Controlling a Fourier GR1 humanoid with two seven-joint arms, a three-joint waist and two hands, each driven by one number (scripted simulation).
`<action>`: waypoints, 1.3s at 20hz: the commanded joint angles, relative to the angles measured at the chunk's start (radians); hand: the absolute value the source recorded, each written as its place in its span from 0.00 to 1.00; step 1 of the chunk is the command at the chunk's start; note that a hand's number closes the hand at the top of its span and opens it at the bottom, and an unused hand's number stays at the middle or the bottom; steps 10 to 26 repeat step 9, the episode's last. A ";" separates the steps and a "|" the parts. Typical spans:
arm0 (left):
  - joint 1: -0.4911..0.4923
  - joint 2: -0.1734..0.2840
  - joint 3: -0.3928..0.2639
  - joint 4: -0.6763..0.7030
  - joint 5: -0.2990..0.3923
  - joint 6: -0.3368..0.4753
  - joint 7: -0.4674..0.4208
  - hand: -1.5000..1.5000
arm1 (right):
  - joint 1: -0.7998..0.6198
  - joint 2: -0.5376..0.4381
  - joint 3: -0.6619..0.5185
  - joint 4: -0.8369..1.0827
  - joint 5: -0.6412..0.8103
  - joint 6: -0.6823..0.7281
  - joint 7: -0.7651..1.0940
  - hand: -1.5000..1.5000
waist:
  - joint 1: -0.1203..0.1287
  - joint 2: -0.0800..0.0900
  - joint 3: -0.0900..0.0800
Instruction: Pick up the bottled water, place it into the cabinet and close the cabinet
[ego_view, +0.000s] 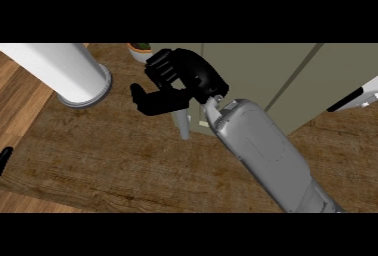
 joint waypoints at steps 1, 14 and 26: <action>0.013 -0.009 0.005 0.004 0.005 -0.010 -0.006 0.00 | -0.142 -0.001 -0.116 0.167 -0.012 -0.122 -0.072 1.00 | -0.008 0.017 -0.004; 0.036 -0.008 0.024 0.006 0.018 -0.022 -0.009 0.00 | -0.155 -0.001 -0.092 0.204 -0.099 -0.234 -0.111 0.00 | -0.020 0.016 -0.003; 0.036 -0.008 0.024 0.006 0.018 -0.022 -0.009 0.00 | -0.155 -0.001 -0.092 0.204 -0.099 -0.234 -0.111 0.00 | -0.020 0.016 -0.003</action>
